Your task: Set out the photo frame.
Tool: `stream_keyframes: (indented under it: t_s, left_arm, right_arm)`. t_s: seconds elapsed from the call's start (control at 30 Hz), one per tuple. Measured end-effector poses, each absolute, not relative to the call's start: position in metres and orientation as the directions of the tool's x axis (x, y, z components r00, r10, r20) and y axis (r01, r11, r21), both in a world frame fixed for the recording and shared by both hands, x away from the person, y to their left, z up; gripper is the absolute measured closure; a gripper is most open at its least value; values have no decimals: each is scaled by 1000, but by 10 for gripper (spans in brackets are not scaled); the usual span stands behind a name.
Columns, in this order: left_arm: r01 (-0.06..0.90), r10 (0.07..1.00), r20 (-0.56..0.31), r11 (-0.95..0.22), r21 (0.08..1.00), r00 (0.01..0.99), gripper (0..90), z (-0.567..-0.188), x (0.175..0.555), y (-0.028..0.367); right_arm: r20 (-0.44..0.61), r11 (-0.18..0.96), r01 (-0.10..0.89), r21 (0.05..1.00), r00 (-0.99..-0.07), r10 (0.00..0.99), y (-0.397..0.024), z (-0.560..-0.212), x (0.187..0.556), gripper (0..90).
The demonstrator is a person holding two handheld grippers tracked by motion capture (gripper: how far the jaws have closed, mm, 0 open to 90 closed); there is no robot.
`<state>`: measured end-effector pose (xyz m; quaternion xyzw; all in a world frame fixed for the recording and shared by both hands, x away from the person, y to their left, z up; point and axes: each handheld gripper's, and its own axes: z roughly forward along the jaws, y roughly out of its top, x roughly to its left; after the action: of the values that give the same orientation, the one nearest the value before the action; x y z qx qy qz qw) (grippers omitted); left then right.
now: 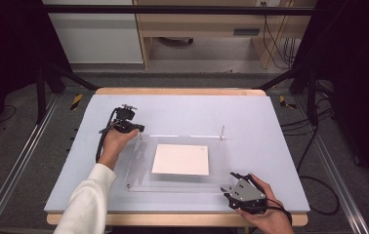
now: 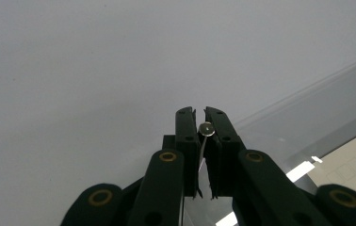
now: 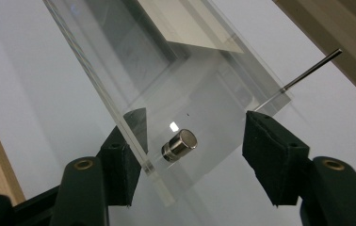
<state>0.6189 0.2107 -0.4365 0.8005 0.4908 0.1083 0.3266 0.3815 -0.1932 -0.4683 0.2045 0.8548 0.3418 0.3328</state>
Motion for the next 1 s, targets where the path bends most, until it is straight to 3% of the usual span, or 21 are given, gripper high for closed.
stream_keyframes:
  t_s: [0.13, 0.3, 0.43, 0.63, 0.83, 1.0]
  left_arm:
    - [701, 862, -127, -304, 645, 491, 803, -438, 615, 212]
    - [642, 863, -84, -302, 705, 497, 610, -433, 604, 215]
    - [554, 844, -39, -315, 771, 534, 507, -421, 584, 218]
    - [419, 818, 25, -320, 849, 574, 401, -407, 531, 235]
    - [378, 785, 56, -357, 854, 616, 291, -405, 492, 254]
    - [353, 771, 50, -347, 869, 635, 257, -406, 472, 261]
  right_arm:
    - [-431, 686, 123, 717, -695, 575, -193, -469, 381, 402]
    - [-433, 689, 124, 714, -694, 575, -193, -468, 381, 405]
    - [-428, 681, 125, 721, -692, 581, -193, -466, 381, 409]
    - [-411, 658, 137, 740, -682, 604, -194, -462, 380, 426]
    - [-396, 647, 165, 744, -671, 627, -194, -459, 380, 444]
    - [-393, 638, 171, 751, -661, 639, -194, -456, 380, 454]
